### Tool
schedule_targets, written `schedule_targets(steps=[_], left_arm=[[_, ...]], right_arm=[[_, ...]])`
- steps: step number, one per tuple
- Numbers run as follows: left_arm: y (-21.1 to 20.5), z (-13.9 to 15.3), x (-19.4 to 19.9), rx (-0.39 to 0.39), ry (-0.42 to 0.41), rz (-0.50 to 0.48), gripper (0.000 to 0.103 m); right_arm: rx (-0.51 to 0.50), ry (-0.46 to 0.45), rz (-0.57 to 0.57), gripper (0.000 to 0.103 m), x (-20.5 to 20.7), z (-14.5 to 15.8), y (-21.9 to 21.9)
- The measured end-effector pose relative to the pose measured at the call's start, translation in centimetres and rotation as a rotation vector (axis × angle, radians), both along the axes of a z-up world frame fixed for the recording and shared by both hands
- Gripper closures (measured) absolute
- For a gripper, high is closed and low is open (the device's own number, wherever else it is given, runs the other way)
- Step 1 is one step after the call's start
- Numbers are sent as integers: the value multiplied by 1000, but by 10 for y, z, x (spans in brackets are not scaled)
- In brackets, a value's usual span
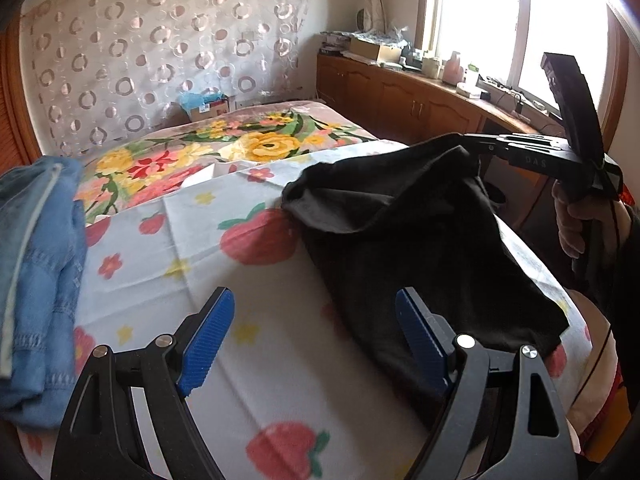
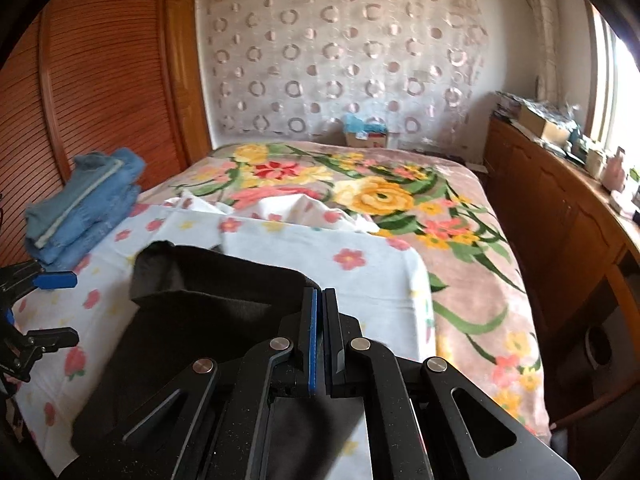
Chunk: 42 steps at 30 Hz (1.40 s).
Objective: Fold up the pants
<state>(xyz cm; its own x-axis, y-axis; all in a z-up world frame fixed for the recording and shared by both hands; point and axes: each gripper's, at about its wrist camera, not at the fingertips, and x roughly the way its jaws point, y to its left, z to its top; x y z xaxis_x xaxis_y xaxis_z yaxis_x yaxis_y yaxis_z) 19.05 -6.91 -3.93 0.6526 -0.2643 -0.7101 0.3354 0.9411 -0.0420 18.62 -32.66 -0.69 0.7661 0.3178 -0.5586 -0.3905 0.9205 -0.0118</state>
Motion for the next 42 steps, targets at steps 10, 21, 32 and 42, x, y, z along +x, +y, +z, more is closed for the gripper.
schedule_targets(steps=[10, 21, 32, 42], left_arm=[[-27, -13, 43, 36, 50, -38, 19], [-35, -26, 79, 67, 92, -61, 19], [-41, -22, 118, 70, 96, -83, 19], [-44, -26, 131, 16, 93, -135, 53]], right_arm=[[-10, 48, -43, 97, 3, 3, -2], [52, 87, -4, 76, -13, -2, -12], [44, 147, 34, 76, 18, -8, -17], [66, 99, -42, 100, 14, -5, -47]])
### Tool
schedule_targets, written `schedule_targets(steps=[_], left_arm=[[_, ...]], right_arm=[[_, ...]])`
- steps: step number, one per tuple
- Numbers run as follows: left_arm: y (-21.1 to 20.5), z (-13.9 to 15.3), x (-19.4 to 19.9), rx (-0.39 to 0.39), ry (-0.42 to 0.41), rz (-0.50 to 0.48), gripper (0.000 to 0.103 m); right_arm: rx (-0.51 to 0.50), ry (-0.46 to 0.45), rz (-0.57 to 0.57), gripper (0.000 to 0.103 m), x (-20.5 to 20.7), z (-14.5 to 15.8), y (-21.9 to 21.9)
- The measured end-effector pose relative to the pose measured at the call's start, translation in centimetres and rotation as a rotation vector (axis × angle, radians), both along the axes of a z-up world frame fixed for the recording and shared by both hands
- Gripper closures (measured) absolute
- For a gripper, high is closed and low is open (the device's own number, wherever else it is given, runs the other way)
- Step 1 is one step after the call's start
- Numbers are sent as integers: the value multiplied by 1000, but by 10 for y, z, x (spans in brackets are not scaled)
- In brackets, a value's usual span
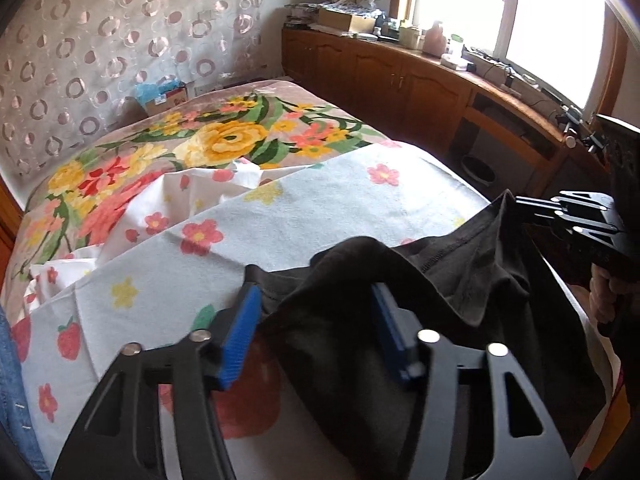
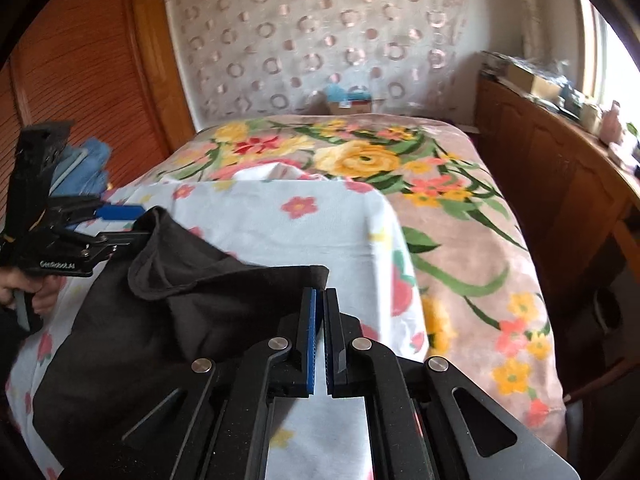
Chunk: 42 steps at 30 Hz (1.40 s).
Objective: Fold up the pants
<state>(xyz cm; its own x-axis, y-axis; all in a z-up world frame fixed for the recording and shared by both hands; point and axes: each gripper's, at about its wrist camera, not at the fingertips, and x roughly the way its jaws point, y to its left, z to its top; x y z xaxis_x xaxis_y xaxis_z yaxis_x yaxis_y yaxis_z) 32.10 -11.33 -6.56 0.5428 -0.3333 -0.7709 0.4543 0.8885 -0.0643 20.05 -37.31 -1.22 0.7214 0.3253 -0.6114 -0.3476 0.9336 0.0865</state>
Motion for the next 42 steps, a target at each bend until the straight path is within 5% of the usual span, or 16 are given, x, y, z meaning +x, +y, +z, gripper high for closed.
schedule_targets(steps=[7, 30, 35, 40, 42], left_arm=[[0, -3, 7, -11, 11, -2, 93], [25, 7, 5, -25, -37, 104, 96], [21, 18, -8, 14, -67, 96, 80], [22, 26, -24, -10, -71, 79, 34], [23, 29, -32, -17, -88, 82, 23]], right_arm=[[-24, 12, -26, 100, -2, -6, -4], [-60, 7, -31, 100, 5, 1, 18], [-44, -7, -31, 99, -4, 5, 14], [-42, -27, -32, 97, -26, 7, 12], [-49, -35, -30, 96, -36, 7, 12]])
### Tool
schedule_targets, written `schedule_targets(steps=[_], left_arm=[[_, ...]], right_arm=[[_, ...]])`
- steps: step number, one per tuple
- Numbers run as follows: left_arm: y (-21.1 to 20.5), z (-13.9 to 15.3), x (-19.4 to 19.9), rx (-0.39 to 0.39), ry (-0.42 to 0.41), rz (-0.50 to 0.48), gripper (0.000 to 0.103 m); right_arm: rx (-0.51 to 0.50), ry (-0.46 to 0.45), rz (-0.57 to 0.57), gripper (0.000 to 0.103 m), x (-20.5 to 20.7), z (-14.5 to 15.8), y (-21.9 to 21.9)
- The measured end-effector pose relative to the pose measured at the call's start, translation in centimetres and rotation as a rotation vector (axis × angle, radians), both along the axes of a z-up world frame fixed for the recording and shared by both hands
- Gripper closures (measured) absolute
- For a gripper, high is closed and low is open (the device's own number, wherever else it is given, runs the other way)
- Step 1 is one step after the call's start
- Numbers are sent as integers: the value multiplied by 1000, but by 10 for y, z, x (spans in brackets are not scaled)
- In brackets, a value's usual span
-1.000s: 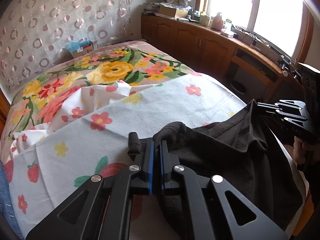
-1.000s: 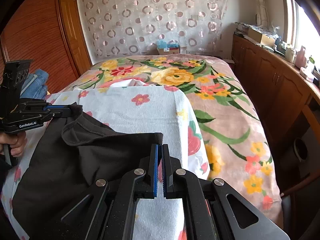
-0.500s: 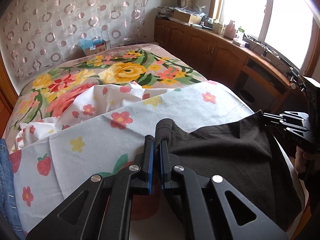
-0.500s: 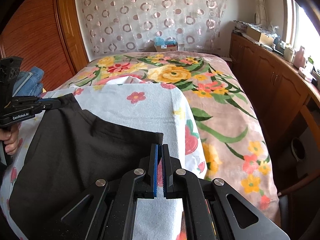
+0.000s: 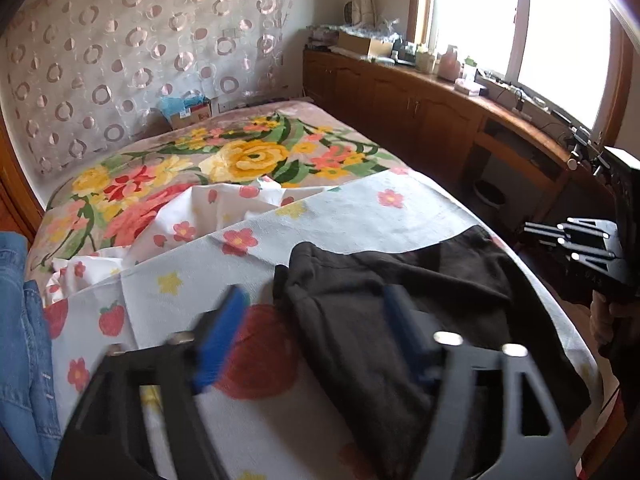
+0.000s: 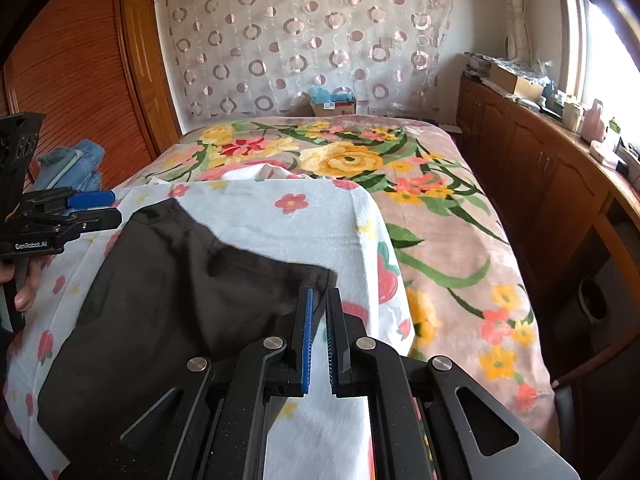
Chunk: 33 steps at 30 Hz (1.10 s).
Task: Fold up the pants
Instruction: 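Lower the folded pants onto the bed and open both grippers, then move both grippers to the cuff end of the folded black pants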
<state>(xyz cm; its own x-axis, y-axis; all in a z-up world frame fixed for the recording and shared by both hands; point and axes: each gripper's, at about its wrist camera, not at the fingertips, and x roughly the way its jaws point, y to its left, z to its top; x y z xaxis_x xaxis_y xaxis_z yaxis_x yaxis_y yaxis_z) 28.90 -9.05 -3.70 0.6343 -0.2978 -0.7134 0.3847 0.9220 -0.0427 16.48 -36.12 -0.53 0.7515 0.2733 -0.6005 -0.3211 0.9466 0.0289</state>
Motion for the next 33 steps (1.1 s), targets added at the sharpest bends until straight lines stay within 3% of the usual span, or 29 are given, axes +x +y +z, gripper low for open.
schedule_targets(steps=[3, 10, 20, 33], left_arm=[[0, 3, -12, -7, 1, -6, 23], [-3, 9, -39, -19, -18, -14, 23], [-4, 8, -85, -4, -28, -28, 23], [-14, -27, -153, -22, 56, -64, 23]], right_arm=[[6, -5, 5, 94, -15, -1, 0], [15, -9, 1, 75, -48, -5, 1], [30, -4, -4, 75, -91, -6, 4], [45, 51, -36, 75, -152, -24, 5]])
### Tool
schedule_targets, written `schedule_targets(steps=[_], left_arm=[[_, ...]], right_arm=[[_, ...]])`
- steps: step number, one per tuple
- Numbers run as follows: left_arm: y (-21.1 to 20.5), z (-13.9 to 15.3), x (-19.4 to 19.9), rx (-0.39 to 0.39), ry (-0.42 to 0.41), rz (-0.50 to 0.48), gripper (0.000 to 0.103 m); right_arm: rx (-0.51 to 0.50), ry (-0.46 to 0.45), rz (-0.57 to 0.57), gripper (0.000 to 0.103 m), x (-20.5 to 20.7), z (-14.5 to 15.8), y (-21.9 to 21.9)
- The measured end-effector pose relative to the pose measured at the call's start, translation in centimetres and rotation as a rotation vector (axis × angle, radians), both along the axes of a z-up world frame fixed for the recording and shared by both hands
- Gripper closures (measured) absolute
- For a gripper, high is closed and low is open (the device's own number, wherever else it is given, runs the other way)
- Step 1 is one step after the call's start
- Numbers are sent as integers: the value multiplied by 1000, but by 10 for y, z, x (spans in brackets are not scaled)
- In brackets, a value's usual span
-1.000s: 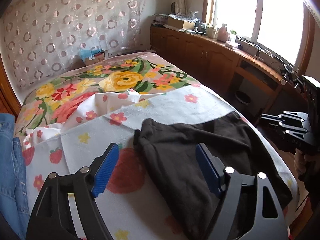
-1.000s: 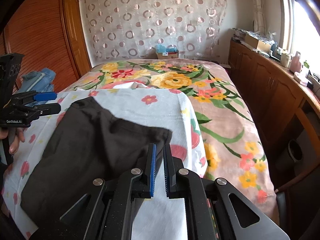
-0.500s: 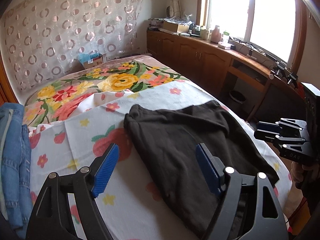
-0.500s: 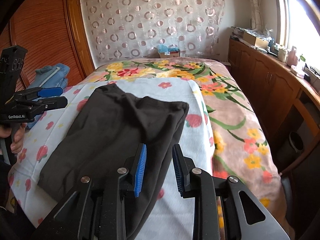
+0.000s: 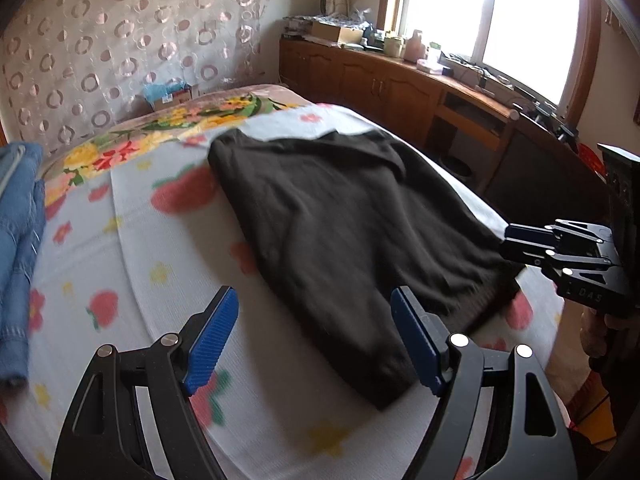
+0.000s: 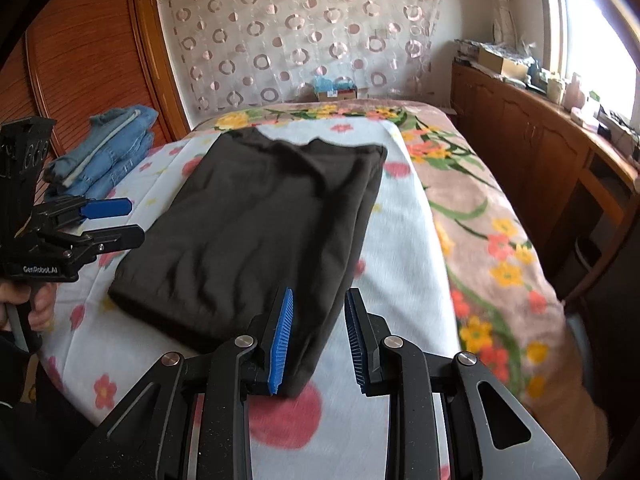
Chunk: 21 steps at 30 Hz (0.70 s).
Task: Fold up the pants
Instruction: 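Move both grippers to the cuff end of the folded black pants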
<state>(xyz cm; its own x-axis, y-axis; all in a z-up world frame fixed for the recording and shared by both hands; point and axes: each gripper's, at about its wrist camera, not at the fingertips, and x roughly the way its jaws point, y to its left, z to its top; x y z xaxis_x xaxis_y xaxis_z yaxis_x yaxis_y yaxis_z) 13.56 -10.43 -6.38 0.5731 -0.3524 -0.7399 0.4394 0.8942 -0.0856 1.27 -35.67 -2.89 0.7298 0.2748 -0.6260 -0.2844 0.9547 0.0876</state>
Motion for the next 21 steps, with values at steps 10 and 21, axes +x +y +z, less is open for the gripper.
schedule_targets(steps=[10, 21], left_arm=[[-4, -9, -20, -21, 7, 1, 23], [7, -22, -23, 31, 24, 39, 23]], right_arm=[[69, -22, 46, 96, -17, 13, 6], [42, -20, -2, 88, -30, -7, 2]])
